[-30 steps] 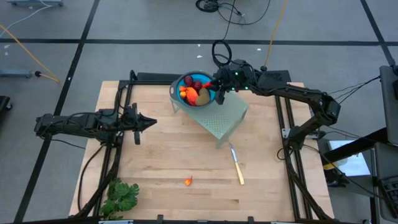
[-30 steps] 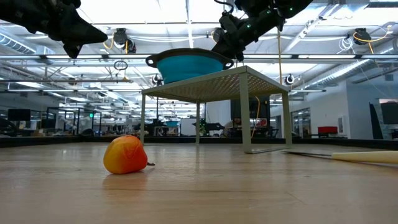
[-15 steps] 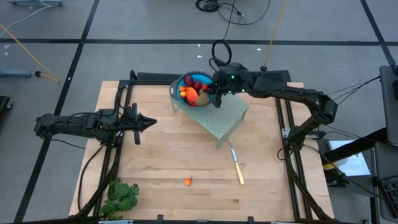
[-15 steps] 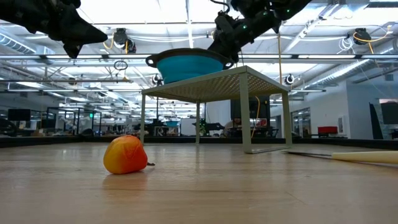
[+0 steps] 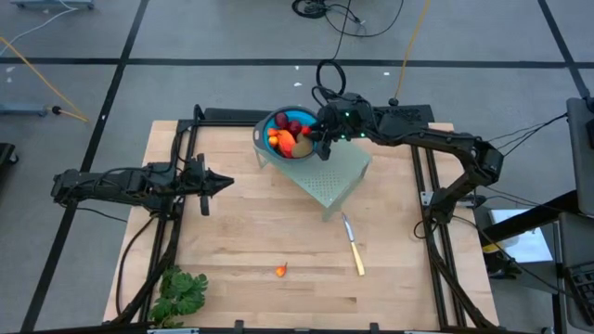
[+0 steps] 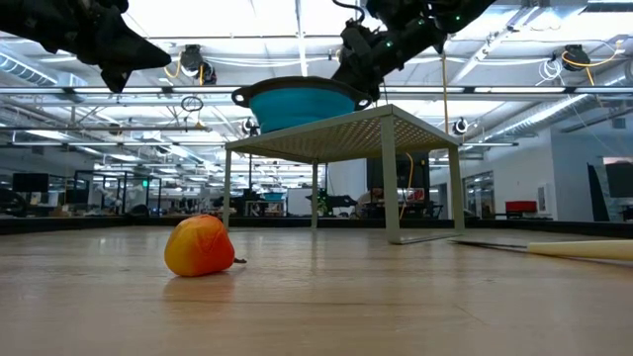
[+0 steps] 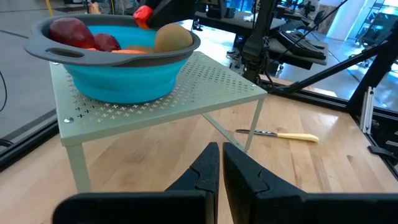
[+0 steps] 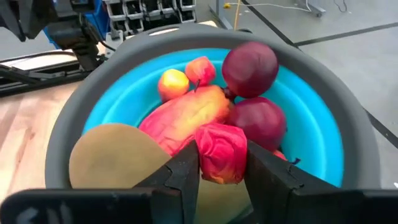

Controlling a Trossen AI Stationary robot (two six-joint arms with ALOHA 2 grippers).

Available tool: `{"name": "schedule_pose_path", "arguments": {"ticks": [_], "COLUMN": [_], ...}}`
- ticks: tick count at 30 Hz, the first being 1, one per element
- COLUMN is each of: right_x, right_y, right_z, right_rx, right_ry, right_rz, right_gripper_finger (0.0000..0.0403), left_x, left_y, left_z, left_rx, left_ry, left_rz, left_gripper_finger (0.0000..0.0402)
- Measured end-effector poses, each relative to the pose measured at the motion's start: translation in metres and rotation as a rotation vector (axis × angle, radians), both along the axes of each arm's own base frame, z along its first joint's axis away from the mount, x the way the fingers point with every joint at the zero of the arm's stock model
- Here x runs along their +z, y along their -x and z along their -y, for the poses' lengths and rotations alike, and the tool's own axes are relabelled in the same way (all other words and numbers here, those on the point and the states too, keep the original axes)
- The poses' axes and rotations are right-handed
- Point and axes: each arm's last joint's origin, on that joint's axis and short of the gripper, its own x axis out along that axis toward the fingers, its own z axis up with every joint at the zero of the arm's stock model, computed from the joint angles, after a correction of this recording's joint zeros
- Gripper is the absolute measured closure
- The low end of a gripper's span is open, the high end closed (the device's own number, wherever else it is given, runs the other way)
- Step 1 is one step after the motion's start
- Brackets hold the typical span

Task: Pick & Place Fruit
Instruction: Put the pear into the blue strainer bowl on the shelf

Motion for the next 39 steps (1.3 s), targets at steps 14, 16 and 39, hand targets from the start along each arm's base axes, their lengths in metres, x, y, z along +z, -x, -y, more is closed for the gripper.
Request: {"name": "schedule_pose_path", "arguments": {"ticks": [14, 16, 39], "right_x": [0.000, 0.002, 0.058], "right_y": [0.000, 0.001, 0.047], "right_z": [0.000, -0.001, -0.024], "right_rx": [-0.003, -0.004, 0.010], "right_ry": [0.000, 0.004, 0.080], "right_rz": [-0.001, 0.005, 0.112], "right_gripper_finger": [0.0244, 0.0244, 0.0376], "left_x": [0.000, 0.000, 0.000], "left_y": [0.000, 0.000, 0.000], "left_z": [0.000, 0.000, 0.000], "left_rx": [0.000, 0.000, -0.001], "left_ry": [0.001, 0.001, -0.003], "left_rz": [0.000, 0.000, -0.001], "left_gripper_finger": [0.0382, 0.0382, 0.0382]}}
